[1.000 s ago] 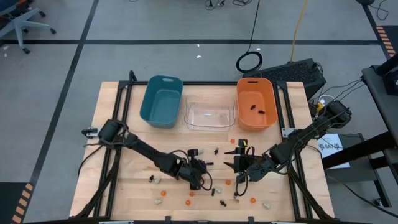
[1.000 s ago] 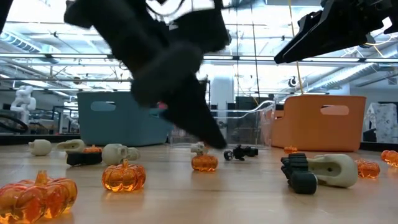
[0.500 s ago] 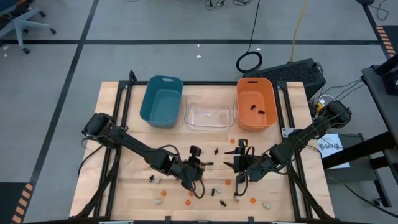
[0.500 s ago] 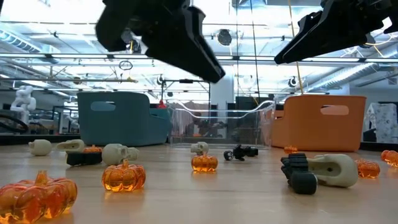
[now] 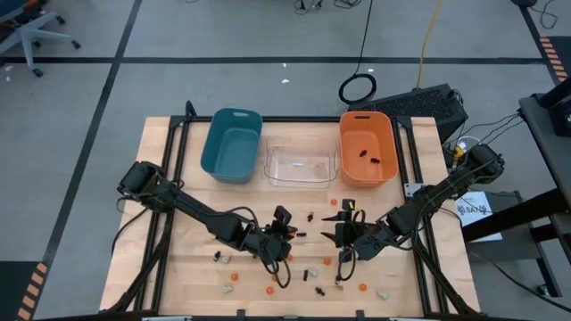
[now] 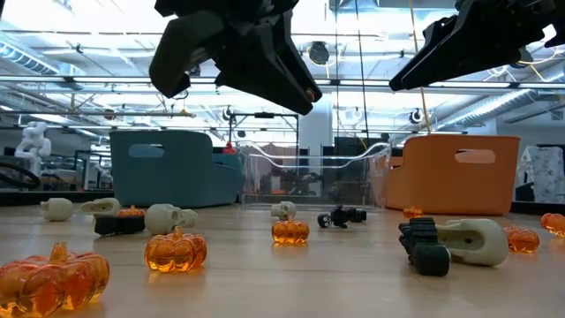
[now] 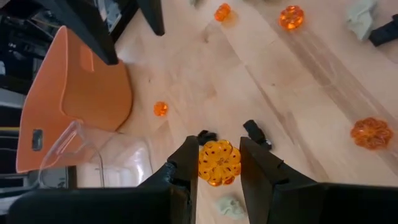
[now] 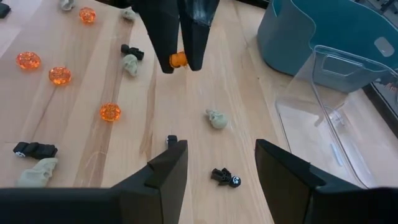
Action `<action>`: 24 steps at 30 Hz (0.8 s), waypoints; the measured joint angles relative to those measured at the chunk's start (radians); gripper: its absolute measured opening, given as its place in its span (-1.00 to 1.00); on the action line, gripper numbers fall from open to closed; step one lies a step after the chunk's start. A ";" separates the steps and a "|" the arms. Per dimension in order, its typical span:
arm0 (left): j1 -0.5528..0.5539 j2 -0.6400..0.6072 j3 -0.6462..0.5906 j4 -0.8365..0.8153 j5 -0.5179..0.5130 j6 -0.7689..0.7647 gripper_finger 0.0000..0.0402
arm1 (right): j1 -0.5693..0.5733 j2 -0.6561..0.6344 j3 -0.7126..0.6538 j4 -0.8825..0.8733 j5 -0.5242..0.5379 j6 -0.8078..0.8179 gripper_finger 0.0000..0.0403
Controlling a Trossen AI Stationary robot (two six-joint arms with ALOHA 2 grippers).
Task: Sort Halloween decoration
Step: Put the orange pumpkin toy into the transparent bin
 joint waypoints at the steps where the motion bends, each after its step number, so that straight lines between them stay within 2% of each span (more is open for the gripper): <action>1: 0.000 0.000 0.000 0.001 -0.002 -0.001 -0.61 | 0.000 0.000 0.000 0.000 0.000 0.000 -0.15; 6: 0.000 0.000 0.000 0.013 -0.009 -0.001 -0.61 | 0.000 0.000 0.000 -0.001 -0.002 0.000 -0.15; 12: 0.007 -0.003 0.000 0.037 -0.103 -0.005 -0.61 | 0.000 0.000 0.000 -0.002 -0.003 0.001 -0.15; 19: 0.103 -0.104 0.002 0.012 -0.074 0.005 -0.61 | 0.000 0.000 0.000 -0.002 -0.003 0.004 -0.15; 24: 0.215 -0.179 0.002 0.009 0.008 0.050 -0.61 | 0.000 0.000 0.000 -0.002 -0.004 0.004 -0.15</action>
